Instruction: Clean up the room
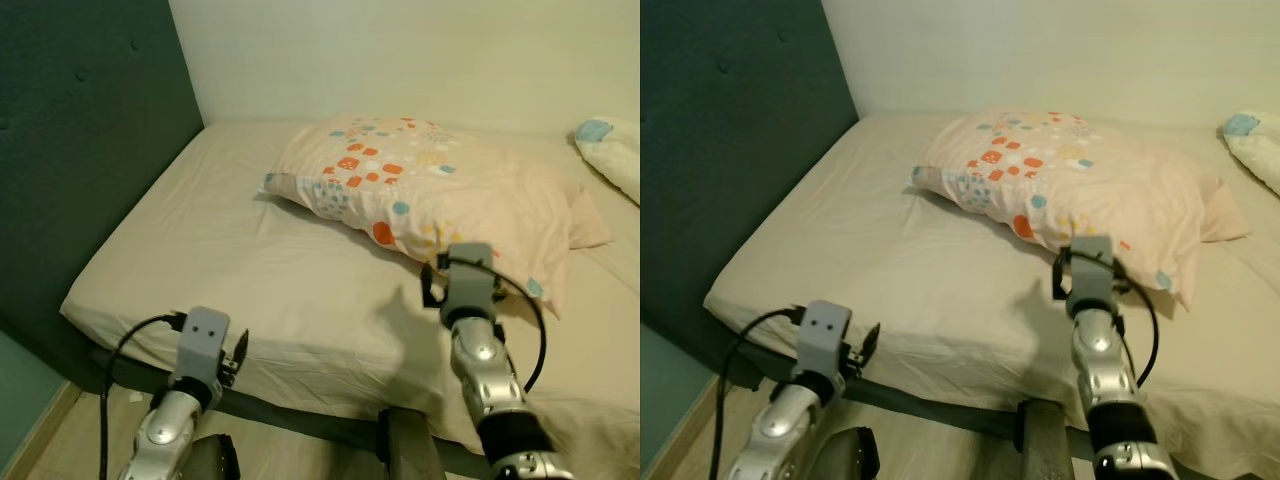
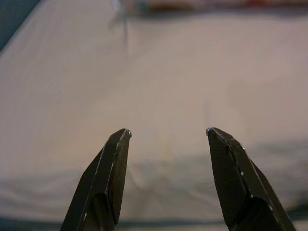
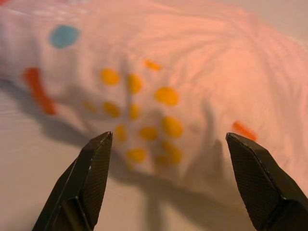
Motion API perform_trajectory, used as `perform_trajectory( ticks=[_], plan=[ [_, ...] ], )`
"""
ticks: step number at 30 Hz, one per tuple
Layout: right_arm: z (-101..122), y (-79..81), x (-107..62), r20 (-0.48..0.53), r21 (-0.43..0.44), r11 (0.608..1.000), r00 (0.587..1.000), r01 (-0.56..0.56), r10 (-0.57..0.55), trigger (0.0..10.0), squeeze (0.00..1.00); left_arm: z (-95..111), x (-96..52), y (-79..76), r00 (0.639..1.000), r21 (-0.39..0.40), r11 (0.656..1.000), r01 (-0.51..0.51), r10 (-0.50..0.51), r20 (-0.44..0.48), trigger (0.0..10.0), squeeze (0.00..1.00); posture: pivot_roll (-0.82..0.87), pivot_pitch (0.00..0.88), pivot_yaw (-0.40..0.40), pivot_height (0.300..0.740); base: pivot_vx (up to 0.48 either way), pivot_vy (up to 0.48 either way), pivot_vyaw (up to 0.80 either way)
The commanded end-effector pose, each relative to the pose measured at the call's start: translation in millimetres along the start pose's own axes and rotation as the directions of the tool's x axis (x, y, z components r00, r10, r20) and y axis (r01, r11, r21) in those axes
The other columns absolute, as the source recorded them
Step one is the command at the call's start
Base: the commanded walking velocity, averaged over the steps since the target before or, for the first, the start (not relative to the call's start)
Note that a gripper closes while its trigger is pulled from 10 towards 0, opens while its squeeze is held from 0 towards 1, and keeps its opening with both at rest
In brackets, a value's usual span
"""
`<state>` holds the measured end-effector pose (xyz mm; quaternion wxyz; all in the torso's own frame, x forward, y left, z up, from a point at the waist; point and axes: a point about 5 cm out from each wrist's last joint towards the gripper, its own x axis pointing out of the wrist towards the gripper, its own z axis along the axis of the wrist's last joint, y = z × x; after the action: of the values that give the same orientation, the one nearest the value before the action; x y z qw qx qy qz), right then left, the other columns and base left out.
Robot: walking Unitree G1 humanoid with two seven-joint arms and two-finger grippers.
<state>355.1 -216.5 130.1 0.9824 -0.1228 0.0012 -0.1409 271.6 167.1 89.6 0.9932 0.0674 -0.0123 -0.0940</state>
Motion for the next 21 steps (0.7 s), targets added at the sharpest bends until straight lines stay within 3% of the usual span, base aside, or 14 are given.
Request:
perform_trajectory(
  ticks=[1, 4, 6, 9, 11, 14, 15, 16, 21],
  plan=[
    [-9, 0.2, -0.9, -0.03, -0.028, 1.0, 1.0, 0.002, -0.003, 10.0, 1.0, 4, -2.4, 5.8, 1.0, 0.006, 1.0, 0.012, -0.013, 0.019, 10.0, 0.0, -0.03, 0.192, 0.016, 0.567, 0.0, 0.0, 0.0],
    [-5, -9.2, 7.3, -0.031, -0.106, 0.994, 0.999, 0.039, -0.042, 10.0, 1.0, 13, -3.6, 6.9, 0.997, -0.004, 0.999, 0.054, -0.053, 0.057, 10.0, 0.0, -0.01, 0.231, 0.009, 0.567, 0.0, 0.0, 0.0],
    [-5, -9.2, 7.3, -0.031, -0.106, 0.994, 0.999, 0.039, -0.042, 10.0, 1.0, 13, -3.6, 6.9, 0.997, -0.004, 0.999, 0.054, -0.053, 0.057, 10.0, 0.0, -0.01, 0.231, 0.009, 0.567, 0.0, 0.0, 0.0],
    [2, -20.2, 16.5, -0.015, -0.2, 0.975, 0.995, 0.094, -0.099, 10.0, 1.0, 27, -7.7, 3.2, 0.988, -0.016, 0.992, 0.123, -0.12, 0.099, 10.0, 0.0, 0.0, 0.266, 0.007, 0.567, 0.0, 0.0, 0.0],
    [4, -21.9, 18.6, -0.008, -0.208, 0.972, 0.994, 0.108, -0.112, 10.0, 1.0, 30, -8.4, 3.0, 0.986, -0.026, 0.991, 0.131, -0.128, 0.107, 10.0, 0.0, 0.0, 0.269, 0.008, 0.567, 0.0, 0.0, 0.0],
    [8, -27.5, 21.4, 0.004, -0.201, 0.967, 0.988, 0.153, -0.156, 10.0, 1.0, 35, -8.9, 3.5, 0.986, -0.076, 0.989, 0.125, -0.116, 0.122, 10.0, 0.0, 0.0, 0.27, 0.006, 0.567, 0.0, 0.0, 0.0],
    [11, -39.8, 23.9, 0.01, -0.177, 0.955, 0.97, 0.239, -0.241, 10.0, 1.0, 39, -10.2, 2.3, 0.985, -0.144, 0.981, 0.126, -0.108, 0.132, 10.0, 0.0, 0.0, 0.265, 0.005, 0.567, 0.0, 0.0, 0.0],
    [11, -39.8, 23.9, 0.01, -0.177, 0.955, 0.97, 0.239, -0.241, 10.0, 1.0, 39, -10.2, 2.3, 0.985, -0.144, 0.981, 0.126, -0.108, 0.132, 10.0, 0.0, 0.0, 0.265, 0.005, 0.567, 0.0, 0.0, 0.0],
    [2, -59.5, 25.3, -0.052, -0.278, 0.914, 0.945, 0.297, -0.323, 10.0, 1.0, 40, -14.4, -5.7, 0.981, -0.219, 0.961, 0.168, -0.141, 0.135, 10.0, 0.0, 0.0, 0.254, 0.005, 0.567, 0.0, 0.0, 0.0]
  ],
)
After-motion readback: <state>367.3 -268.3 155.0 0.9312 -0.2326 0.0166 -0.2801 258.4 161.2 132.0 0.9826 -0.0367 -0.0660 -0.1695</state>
